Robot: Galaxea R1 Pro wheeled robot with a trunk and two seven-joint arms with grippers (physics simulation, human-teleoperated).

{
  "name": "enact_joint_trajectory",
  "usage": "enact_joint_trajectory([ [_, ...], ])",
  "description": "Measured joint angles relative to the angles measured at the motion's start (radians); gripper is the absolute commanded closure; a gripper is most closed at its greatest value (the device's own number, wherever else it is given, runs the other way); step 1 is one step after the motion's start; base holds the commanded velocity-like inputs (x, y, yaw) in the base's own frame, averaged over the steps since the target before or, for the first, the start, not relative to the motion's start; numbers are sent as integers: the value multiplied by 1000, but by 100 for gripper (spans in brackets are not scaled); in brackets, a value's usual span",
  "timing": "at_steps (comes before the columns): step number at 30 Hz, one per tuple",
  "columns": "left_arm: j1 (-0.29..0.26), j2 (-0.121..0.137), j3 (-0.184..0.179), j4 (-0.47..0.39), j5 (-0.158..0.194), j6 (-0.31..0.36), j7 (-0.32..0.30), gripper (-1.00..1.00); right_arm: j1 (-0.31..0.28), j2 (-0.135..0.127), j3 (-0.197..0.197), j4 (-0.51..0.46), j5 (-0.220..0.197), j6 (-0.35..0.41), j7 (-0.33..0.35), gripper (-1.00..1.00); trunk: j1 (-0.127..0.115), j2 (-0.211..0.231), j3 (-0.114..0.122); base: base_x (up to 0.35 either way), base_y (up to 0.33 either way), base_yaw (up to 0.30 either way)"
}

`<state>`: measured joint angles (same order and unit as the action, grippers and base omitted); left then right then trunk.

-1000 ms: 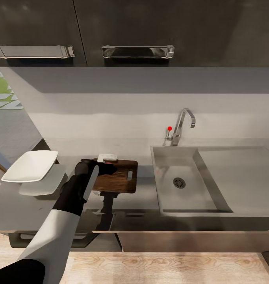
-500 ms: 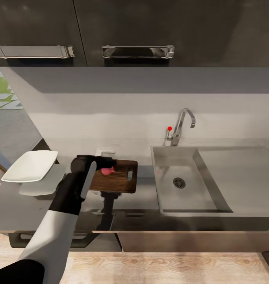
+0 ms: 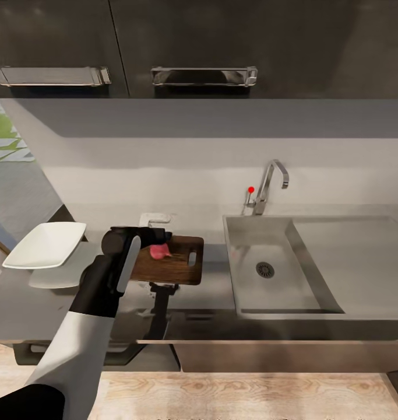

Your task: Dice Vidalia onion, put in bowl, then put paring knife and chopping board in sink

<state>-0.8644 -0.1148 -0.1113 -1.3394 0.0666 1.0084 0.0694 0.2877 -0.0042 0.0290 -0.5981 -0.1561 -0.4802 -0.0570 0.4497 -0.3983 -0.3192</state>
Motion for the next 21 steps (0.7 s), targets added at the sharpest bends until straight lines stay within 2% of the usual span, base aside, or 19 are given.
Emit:
enact_joint_trajectory([
  [21,0,1,0,16,0,0,0,-100,0,0,0,0,0,0,0,-100,0,0,0,-312,0,0],
])
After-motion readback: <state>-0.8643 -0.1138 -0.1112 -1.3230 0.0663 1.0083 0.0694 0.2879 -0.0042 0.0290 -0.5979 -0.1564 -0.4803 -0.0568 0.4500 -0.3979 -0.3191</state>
